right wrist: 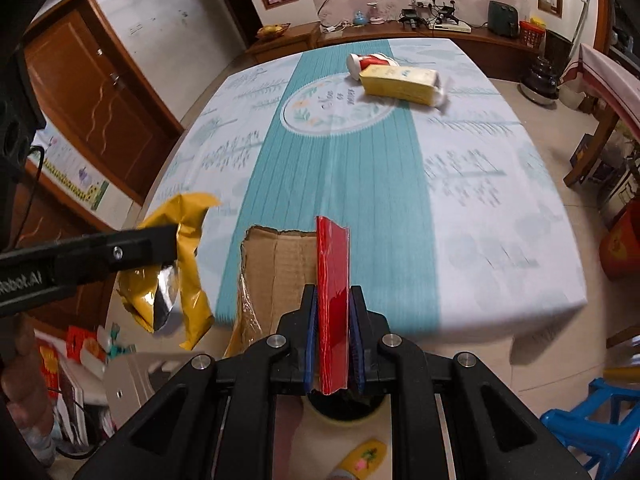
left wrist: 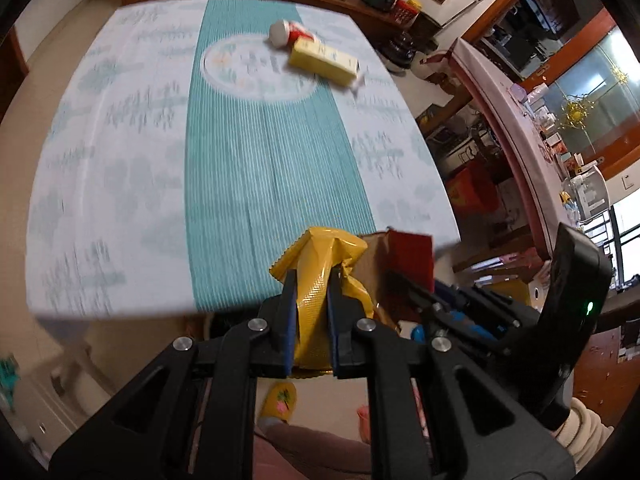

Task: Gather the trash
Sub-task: 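Carry the yellow bag and red cup with cardboard over the bin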

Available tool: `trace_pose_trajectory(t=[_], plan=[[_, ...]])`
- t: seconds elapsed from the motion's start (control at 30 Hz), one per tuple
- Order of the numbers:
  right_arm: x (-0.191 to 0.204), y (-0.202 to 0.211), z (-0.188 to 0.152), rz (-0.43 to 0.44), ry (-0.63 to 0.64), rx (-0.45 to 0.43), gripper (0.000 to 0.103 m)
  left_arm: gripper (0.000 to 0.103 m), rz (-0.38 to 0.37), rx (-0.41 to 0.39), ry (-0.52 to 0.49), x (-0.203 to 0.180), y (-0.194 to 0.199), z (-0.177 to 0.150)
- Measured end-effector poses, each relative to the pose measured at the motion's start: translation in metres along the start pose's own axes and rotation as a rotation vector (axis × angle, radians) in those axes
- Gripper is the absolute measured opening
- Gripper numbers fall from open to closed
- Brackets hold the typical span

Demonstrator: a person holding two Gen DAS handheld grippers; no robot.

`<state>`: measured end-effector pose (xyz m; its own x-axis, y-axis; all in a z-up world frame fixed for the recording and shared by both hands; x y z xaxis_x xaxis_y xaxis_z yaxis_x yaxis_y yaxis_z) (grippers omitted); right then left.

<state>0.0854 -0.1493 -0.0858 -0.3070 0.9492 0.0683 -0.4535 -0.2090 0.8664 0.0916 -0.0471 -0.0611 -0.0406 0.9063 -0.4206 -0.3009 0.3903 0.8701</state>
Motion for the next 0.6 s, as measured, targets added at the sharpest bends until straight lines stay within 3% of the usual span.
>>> trace_pose_trajectory(t=[0.03,0.17,0.4,0.6], plan=[[-0.005,0.013,-0.024,0.007,-0.005,0.007,0.014,0.01,0.007,0.007,0.001,0.0,0.0,-0.011],[-0.012,0.025,-0.057,0.025,-0.033,0.021,0.014,0.01,0.055,0.039,-0.006,0.001,0.003,-0.052],[-0.015,0.029,-0.114,0.061,-0.102,0.066,0.014,0.01,0.103,0.057,-0.046,0.006,-0.001,-0.073],[-0.013,0.004,-0.144,0.069,-0.179,0.106,0.014,0.01,0.137,0.123,-0.107,0.022,-0.044,-0.093]])
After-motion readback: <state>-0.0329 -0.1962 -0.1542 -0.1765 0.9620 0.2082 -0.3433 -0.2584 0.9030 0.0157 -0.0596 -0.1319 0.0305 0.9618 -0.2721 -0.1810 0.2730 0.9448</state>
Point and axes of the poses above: each gripper's, at about its wrist camera, not at the fingertips, and y roughly against the way its jaws point, x to its left, z to its top, the point moved 8 cm from there along -y, roughly the way its jaws point, and after that the axes turned 12 degrees about y, right-handed, at the moved point
